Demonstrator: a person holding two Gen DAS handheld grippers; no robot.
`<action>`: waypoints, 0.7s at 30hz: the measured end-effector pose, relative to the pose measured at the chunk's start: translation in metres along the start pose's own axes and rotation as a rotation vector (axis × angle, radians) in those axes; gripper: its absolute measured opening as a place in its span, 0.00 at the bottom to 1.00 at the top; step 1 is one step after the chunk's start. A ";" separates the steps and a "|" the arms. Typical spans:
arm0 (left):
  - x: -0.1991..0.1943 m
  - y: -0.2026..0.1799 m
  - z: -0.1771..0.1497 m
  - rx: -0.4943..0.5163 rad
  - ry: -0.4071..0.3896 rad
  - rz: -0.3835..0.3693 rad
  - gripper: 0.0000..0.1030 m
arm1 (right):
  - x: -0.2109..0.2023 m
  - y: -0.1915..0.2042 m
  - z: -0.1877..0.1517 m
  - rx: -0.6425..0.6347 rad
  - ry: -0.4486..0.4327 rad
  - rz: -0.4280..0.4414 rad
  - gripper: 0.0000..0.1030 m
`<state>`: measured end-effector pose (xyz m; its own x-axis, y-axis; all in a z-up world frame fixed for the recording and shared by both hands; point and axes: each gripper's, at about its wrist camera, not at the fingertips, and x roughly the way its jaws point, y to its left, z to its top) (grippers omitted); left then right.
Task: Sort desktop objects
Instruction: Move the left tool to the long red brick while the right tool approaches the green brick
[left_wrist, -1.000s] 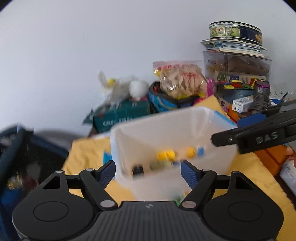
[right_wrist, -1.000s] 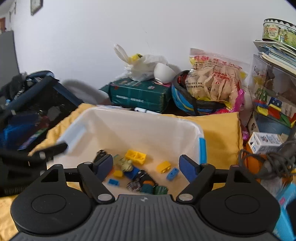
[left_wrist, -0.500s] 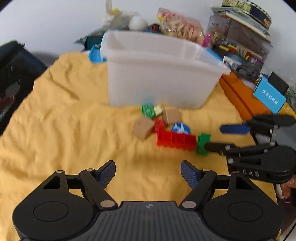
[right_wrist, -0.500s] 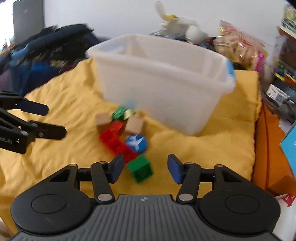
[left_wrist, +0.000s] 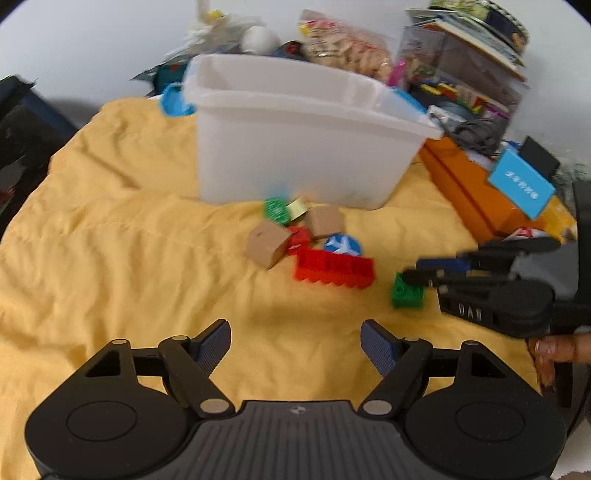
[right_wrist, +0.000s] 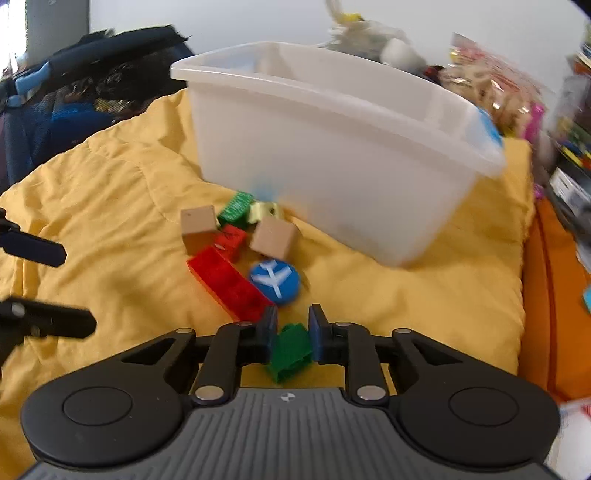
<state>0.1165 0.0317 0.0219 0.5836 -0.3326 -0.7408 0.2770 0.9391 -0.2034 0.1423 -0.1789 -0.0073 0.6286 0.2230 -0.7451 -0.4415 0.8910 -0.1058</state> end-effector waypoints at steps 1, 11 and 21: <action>0.001 -0.002 0.003 0.019 -0.005 -0.015 0.78 | -0.004 -0.004 -0.004 0.020 0.006 -0.009 0.19; 0.055 -0.040 0.054 0.574 0.023 -0.076 0.66 | -0.022 -0.020 -0.022 0.100 0.067 -0.030 0.19; 0.071 -0.042 0.018 0.595 0.150 -0.169 0.45 | -0.025 -0.026 -0.025 0.152 0.036 -0.031 0.24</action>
<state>0.1600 -0.0328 -0.0108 0.3936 -0.4156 -0.8200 0.7577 0.6518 0.0333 0.1220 -0.2176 -0.0019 0.6156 0.1824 -0.7667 -0.3184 0.9475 -0.0302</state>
